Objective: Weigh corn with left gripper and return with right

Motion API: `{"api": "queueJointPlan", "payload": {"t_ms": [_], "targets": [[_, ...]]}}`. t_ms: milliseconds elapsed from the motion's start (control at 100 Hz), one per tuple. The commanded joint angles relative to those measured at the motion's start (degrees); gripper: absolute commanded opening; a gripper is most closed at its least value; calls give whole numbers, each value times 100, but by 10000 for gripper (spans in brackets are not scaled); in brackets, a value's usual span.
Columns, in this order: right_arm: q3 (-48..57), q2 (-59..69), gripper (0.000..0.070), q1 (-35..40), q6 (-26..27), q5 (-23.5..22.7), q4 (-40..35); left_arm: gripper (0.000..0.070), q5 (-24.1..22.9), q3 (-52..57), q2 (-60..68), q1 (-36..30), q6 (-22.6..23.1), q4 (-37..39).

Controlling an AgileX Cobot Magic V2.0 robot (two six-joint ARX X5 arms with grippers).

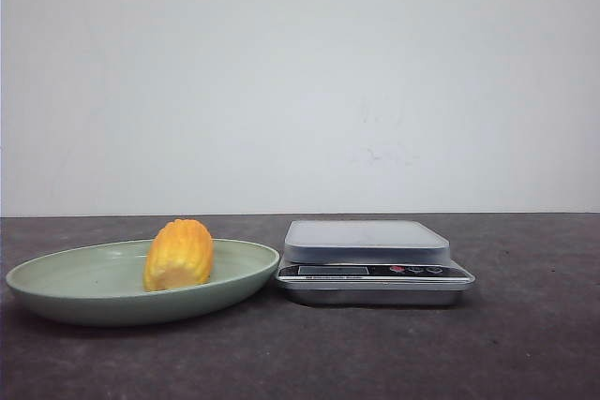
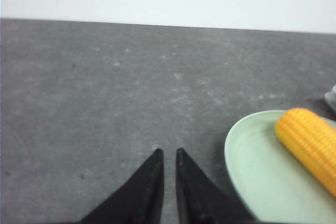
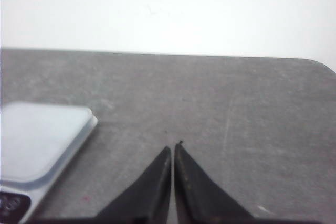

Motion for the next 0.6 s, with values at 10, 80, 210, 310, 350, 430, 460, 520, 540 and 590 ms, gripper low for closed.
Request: {"api": "queueJointPlan", "payload": {"t_ms": [10,80,210,310,350,430,460,520,540,590], "targets": [[-7,7,6,4,560,-201,118,0,31,107,-4,-2,-673,-11],[-7,7,6,4,901,-568,221,0,31,210,-4,-2,-1228,-20],[188,7,5,4,1537,-1014,802,3,175,691,20,-2,-2031,-90],[863,70,4,4,1672,-979,466,4,560,1370,269,-2,-2122,-332],[1244,179,4,2,1604,-960,181,4,647,1746,485,-2,-2028,-544],[2120,566,4,2,1272,-949,-474,4,778,2608,1119,-2,-1709,-999],[2472,769,4,2,1110,-949,-713,4,820,2959,1401,-2,-1558,-1145],[3195,1207,4,2,817,-951,-1189,4,848,3663,1971,-2,-1285,-1368],[3440,1351,4,2,737,-953,-1346,4,848,3897,2159,-2,-1202,-1425],[4030,1705,4,2,595,-951,-1718,4,846,4454,2605,-2,-997,-1523]]}}
